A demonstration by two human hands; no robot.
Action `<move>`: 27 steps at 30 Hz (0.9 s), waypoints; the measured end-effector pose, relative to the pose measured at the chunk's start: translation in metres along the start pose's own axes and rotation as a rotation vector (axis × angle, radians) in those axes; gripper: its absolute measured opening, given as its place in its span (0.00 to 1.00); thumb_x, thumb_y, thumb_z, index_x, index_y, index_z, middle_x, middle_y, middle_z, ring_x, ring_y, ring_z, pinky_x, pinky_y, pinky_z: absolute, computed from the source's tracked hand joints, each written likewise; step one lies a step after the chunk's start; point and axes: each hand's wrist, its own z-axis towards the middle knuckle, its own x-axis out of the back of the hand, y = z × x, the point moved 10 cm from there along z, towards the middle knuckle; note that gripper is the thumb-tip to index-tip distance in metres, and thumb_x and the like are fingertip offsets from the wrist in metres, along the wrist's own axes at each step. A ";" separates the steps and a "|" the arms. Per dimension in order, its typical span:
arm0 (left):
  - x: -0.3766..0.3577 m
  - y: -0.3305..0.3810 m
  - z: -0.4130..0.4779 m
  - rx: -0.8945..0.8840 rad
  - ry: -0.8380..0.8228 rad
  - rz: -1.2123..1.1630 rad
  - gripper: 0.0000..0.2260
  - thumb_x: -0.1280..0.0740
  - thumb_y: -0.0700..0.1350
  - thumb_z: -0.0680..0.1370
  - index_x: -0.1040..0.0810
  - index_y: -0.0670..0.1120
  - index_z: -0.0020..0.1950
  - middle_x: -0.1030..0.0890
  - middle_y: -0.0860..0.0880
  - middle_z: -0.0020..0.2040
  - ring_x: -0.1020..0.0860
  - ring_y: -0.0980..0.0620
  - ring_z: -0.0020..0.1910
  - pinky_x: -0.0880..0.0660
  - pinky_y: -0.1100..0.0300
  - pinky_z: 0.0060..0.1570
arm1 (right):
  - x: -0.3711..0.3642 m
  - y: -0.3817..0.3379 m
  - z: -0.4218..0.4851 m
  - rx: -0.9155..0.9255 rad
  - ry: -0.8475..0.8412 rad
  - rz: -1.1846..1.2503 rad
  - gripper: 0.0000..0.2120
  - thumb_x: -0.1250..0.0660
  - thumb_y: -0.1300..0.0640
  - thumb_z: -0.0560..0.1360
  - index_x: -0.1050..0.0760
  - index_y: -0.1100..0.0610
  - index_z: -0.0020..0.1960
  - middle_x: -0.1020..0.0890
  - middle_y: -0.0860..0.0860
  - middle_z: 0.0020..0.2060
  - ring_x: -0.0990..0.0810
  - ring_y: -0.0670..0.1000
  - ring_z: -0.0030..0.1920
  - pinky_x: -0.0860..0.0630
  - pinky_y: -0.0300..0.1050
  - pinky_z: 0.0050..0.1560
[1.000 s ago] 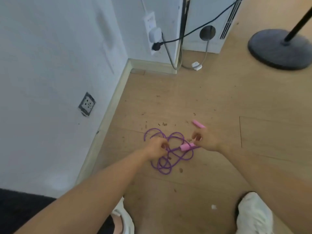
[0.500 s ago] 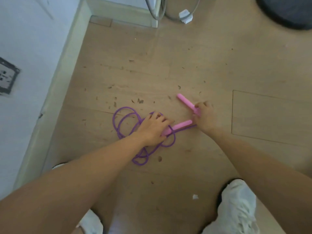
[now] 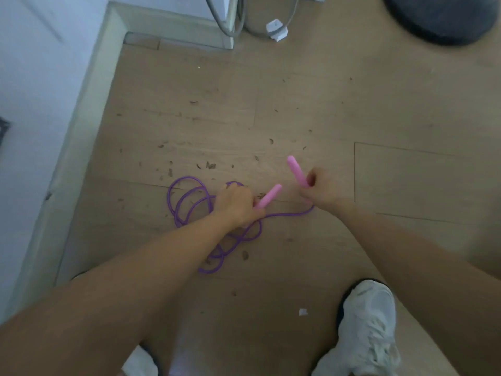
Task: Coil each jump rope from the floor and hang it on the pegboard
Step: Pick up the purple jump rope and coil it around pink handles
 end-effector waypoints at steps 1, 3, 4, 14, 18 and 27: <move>0.004 -0.008 -0.002 0.038 -0.007 -0.168 0.20 0.38 0.63 0.68 0.16 0.50 0.46 0.16 0.47 0.43 0.20 0.44 0.48 0.26 0.54 0.46 | 0.006 -0.001 -0.005 0.006 -0.008 0.052 0.09 0.27 0.57 0.68 0.28 0.52 0.40 0.23 0.50 0.35 0.23 0.53 0.38 0.31 0.45 0.35; 0.018 -0.018 -0.011 0.068 -0.005 -0.501 0.17 0.34 0.61 0.71 0.18 0.48 0.47 0.16 0.49 0.41 0.19 0.47 0.44 0.24 0.53 0.45 | 0.024 -0.008 -0.017 0.018 -0.002 0.212 0.09 0.25 0.59 0.69 0.26 0.53 0.39 0.24 0.49 0.33 0.24 0.53 0.35 0.31 0.43 0.32; 0.027 -0.022 -0.015 0.063 0.014 -0.624 0.14 0.32 0.57 0.73 0.18 0.48 0.47 0.17 0.50 0.41 0.20 0.49 0.43 0.25 0.53 0.45 | 0.034 -0.014 -0.024 0.023 0.001 0.297 0.07 0.25 0.59 0.70 0.24 0.55 0.40 0.25 0.50 0.31 0.26 0.51 0.33 0.31 0.39 0.30; 0.200 -0.006 -0.092 -0.231 0.153 -0.947 0.06 0.35 0.36 0.81 0.21 0.37 0.56 0.21 0.48 0.42 0.23 0.67 0.34 0.27 0.72 0.40 | 0.136 -0.118 -0.128 0.179 -0.129 0.518 0.06 0.31 0.57 0.78 0.22 0.59 0.44 0.28 0.51 0.29 0.32 0.49 0.28 0.35 0.42 0.27; 0.271 0.012 -0.142 -0.325 0.185 -0.975 0.06 0.35 0.42 0.82 0.21 0.49 0.47 0.21 0.46 0.43 0.23 0.54 0.39 0.26 0.62 0.45 | 0.190 -0.166 -0.172 0.306 -0.035 0.506 0.04 0.30 0.54 0.76 0.20 0.54 0.44 0.23 0.46 0.32 0.29 0.49 0.33 0.31 0.42 0.34; 0.366 0.056 -0.259 -0.431 0.154 -1.108 0.07 0.35 0.49 0.82 0.20 0.49 0.53 0.17 0.48 0.48 0.19 0.51 0.47 0.20 0.60 0.46 | 0.252 -0.270 -0.286 0.589 -0.119 0.736 0.13 0.32 0.57 0.78 0.23 0.62 0.60 0.17 0.59 0.49 0.19 0.51 0.44 0.22 0.44 0.43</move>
